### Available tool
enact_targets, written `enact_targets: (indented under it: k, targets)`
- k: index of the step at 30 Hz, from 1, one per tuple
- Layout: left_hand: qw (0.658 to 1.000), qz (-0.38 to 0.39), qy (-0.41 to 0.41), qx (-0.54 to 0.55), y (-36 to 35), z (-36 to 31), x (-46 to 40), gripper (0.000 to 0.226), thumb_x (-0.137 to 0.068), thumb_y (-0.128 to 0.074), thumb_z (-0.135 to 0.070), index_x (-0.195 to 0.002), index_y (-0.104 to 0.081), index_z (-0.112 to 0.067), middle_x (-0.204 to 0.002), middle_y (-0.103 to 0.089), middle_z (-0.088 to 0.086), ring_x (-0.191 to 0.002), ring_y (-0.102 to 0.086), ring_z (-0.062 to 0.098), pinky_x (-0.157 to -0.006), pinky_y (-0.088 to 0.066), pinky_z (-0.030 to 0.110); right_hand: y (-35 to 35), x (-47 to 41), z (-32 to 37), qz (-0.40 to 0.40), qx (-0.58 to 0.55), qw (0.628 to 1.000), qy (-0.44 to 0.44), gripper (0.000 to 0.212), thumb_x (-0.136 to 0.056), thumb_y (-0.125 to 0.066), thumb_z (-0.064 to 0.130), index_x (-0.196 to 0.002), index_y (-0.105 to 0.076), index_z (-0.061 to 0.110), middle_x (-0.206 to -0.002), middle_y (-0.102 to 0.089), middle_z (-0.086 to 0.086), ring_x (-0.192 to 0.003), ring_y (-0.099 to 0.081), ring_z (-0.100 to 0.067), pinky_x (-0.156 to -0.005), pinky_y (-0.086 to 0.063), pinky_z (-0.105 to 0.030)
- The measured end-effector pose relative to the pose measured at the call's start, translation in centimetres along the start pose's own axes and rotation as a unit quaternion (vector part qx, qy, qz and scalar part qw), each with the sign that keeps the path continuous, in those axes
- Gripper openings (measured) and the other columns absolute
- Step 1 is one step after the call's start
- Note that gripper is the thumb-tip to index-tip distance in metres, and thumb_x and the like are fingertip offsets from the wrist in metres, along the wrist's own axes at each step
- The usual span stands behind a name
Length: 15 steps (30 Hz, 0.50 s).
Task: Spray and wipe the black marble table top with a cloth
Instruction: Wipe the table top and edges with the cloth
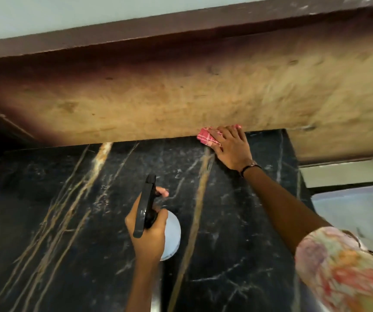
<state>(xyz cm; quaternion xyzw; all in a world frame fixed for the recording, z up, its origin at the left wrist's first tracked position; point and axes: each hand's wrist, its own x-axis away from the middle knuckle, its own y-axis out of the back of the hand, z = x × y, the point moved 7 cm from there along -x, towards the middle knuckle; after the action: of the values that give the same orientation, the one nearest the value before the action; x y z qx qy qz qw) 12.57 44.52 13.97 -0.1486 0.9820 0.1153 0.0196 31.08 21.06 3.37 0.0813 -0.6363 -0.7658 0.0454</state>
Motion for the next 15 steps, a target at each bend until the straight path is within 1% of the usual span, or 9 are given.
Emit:
enact_targets:
  k: [2, 4, 7, 8, 9, 11, 13, 15]
  targets:
    - [1.000, 0.012, 0.000, -0.003, -4.1, -0.7, 1.6, 0.029, -0.071, -0.051, 0.012, -0.094, -0.064, -0.001, -0.067, -0.057, 0.010, -0.044, -0.042, 0.004, -0.052, -0.038, 0.015, 1.2, 1.7, -5.8, -0.015, 0.001, 1.000, -0.026, 0.046, -0.097, -0.043, 0.040, -0.141, -0.042, 0.029, -0.143, -0.047, -0.005, -0.135, -0.038, -0.030, -0.117, -0.018, -0.051]
    - [1.000, 0.019, 0.013, -0.002, -7.5, -1.0, 2.7, 0.034, -0.072, -0.049, 0.019, -0.092, -0.063, -0.005, -0.071, -0.058, 0.009, -0.047, -0.044, 0.003, -0.054, -0.039, 0.013, 2.2, 3.1, -10.5, -0.031, 0.001, 0.998, -0.056, 0.045, -0.097, -0.042, 0.040, -0.141, -0.043, 0.028, -0.144, -0.046, -0.005, -0.136, -0.036, -0.030, -0.115, -0.020, -0.052]
    - [0.999, 0.033, 0.030, 0.016, -12.5, -2.1, 4.8, 0.032, -0.071, -0.047, 0.010, -0.091, -0.062, -0.010, -0.064, -0.054, 0.003, -0.045, -0.040, 0.009, -0.052, -0.039, 0.017, 3.1, 4.9, -16.4, -0.030, -0.021, 0.991, -0.131, 0.046, -0.099, -0.037, 0.039, -0.144, -0.036, 0.029, -0.149, -0.039, -0.005, -0.137, -0.032, -0.031, -0.115, -0.020, -0.053]
    - [0.999, 0.038, 0.027, 0.019, -13.6, -2.5, 5.4, 0.031, -0.069, -0.046, 0.006, -0.091, -0.062, -0.010, -0.062, -0.053, 0.002, -0.044, -0.039, 0.010, -0.051, -0.039, 0.018, 3.0, 5.3, -17.6, -0.015, -0.052, 0.986, -0.160, 0.048, -0.100, -0.034, 0.038, -0.147, -0.031, 0.029, -0.151, -0.035, -0.006, -0.136, -0.034, -0.033, -0.114, -0.023, -0.053]
    - [0.999, 0.047, 0.021, 0.014, -14.9, -2.9, 6.0, 0.031, -0.068, -0.046, 0.004, -0.091, -0.061, -0.010, -0.060, -0.052, 0.003, -0.044, -0.039, 0.011, -0.051, -0.040, 0.018, 2.8, 6.0, -18.5, 0.003, -0.097, 0.978, -0.183, 0.049, -0.102, -0.032, 0.037, -0.149, -0.025, 0.029, -0.153, -0.032, -0.007, -0.131, -0.039, -0.036, -0.110, -0.030, -0.052]
    - [0.998, 0.062, 0.011, -0.002, -17.2, -3.4, 7.0, 0.031, -0.068, -0.046, 0.001, -0.091, -0.062, -0.013, -0.055, -0.049, -0.001, -0.044, -0.040, 0.010, -0.053, -0.041, 0.015, 2.5, 8.1, -18.7, 0.022, -0.179, 0.963, -0.200, 0.051, -0.103, -0.032, 0.033, -0.151, -0.018, 0.030, -0.154, -0.031, -0.008, -0.118, -0.052, -0.041, -0.097, -0.045, -0.050]
    - [0.998, 0.065, 0.012, -0.018, -18.8, -3.5, 7.7, 0.030, -0.068, -0.046, -0.001, -0.091, -0.062, -0.014, -0.050, -0.048, -0.006, -0.045, -0.042, 0.009, -0.055, -0.041, 0.012, 2.8, 11.1, -17.9, 0.009, -0.228, 0.955, -0.189, 0.051, -0.102, -0.036, 0.029, -0.151, -0.021, 0.030, -0.154, -0.032, -0.008, -0.114, -0.056, -0.042, -0.091, -0.049, -0.047]
    - [0.997, 0.070, 0.018, -0.040, -20.4, -3.1, 8.5, 0.026, -0.070, -0.048, 0.001, -0.085, -0.063, -0.015, -0.052, -0.050, -0.006, -0.046, -0.044, 0.009, -0.055, -0.041, 0.010, 2.9, 15.1, -17.4, 0.001, -0.258, 0.950, -0.177, 0.050, -0.102, -0.037, 0.027, -0.150, -0.023, 0.029, -0.156, -0.029, -0.007, -0.112, -0.058, -0.041, -0.086, -0.051, -0.046]
